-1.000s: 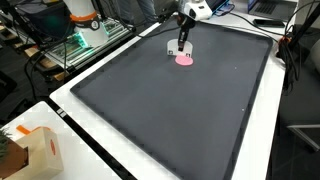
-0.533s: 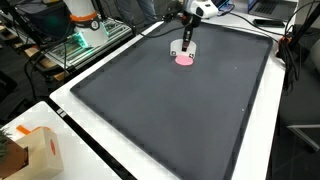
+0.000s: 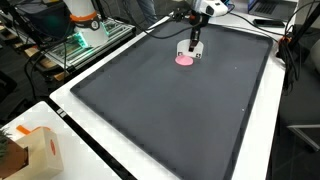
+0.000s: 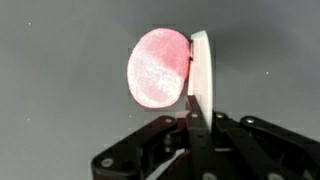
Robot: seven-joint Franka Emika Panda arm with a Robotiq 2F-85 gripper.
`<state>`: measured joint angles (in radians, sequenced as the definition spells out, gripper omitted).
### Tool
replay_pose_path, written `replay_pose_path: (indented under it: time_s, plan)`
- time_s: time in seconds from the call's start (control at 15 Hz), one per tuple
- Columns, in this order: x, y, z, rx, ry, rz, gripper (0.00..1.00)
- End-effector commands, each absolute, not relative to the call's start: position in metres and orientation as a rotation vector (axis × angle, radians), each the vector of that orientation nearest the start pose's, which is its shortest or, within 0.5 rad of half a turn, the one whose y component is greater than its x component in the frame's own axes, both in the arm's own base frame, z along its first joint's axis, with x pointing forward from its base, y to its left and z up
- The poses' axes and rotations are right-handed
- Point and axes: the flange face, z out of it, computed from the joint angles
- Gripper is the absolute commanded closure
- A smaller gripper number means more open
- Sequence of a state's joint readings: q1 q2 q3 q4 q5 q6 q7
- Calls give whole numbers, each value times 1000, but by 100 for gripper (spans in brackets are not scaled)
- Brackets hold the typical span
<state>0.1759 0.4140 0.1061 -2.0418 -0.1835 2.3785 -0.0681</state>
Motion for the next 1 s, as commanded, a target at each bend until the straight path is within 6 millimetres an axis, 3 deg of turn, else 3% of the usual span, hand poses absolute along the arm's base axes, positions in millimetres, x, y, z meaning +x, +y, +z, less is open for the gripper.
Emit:
replay_pose_path:
  time_s: [0.0,0.4,0.93]
  plan:
    - [585,180,216,-3113,-811,66,99]
    - [594,199,246,-3130,-789,-17,99]
    - [585,208,298,-3208,-694,-140,99]
